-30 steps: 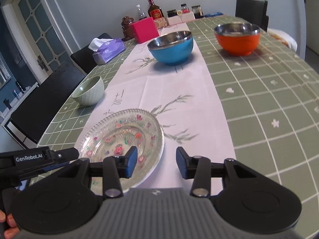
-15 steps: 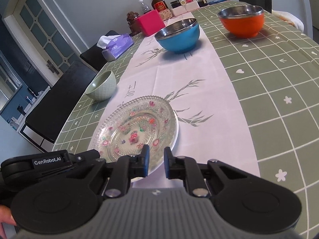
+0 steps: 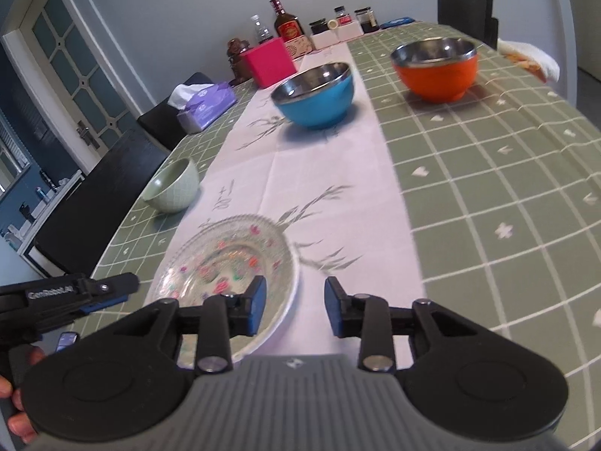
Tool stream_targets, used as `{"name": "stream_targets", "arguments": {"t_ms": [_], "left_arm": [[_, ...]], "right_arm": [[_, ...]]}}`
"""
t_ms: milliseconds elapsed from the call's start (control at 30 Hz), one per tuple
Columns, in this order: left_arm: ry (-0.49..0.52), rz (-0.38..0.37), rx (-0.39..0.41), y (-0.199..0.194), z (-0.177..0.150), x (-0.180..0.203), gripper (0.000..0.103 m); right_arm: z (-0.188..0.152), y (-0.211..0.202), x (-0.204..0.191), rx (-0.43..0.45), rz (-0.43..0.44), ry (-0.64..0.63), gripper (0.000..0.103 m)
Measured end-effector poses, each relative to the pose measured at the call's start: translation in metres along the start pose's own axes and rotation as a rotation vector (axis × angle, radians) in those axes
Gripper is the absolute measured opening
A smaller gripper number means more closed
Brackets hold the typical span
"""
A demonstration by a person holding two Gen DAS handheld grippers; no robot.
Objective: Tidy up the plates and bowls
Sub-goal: 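Lower the glass plate onto the plate stack and open both grippers, then move both grippers to the orange bowl and pinch its rim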
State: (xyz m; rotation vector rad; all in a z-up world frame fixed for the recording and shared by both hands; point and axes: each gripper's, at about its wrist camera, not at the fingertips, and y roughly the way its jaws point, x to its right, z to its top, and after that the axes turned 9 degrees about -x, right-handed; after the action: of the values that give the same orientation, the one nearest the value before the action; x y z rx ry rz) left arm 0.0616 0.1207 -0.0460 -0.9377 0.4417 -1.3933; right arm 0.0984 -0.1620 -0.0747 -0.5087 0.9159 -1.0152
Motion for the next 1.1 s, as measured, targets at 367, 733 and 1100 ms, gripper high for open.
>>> {"name": "stream_targets", "arguments": {"t_ms": [367, 733, 1100], "left_arm": [[0.179, -0.108, -0.096, 0.022, 0.058, 0.076, 0.022], [0.367, -0.16, -0.145, 0.068, 0.114, 0.172, 0.024], [0.373, -0.151, -0.215, 0.147, 0.154, 0.228, 0.026]], "right_arm": [[0.077, -0.025, 0.042, 0.025, -0.147, -0.053, 0.036], [0.161, -0.021, 0.094, 0.006, -0.252, -0.029, 0.042], [0.231, 0.025, 0.14, -0.029, -0.273, 0.126, 0.042]]}}
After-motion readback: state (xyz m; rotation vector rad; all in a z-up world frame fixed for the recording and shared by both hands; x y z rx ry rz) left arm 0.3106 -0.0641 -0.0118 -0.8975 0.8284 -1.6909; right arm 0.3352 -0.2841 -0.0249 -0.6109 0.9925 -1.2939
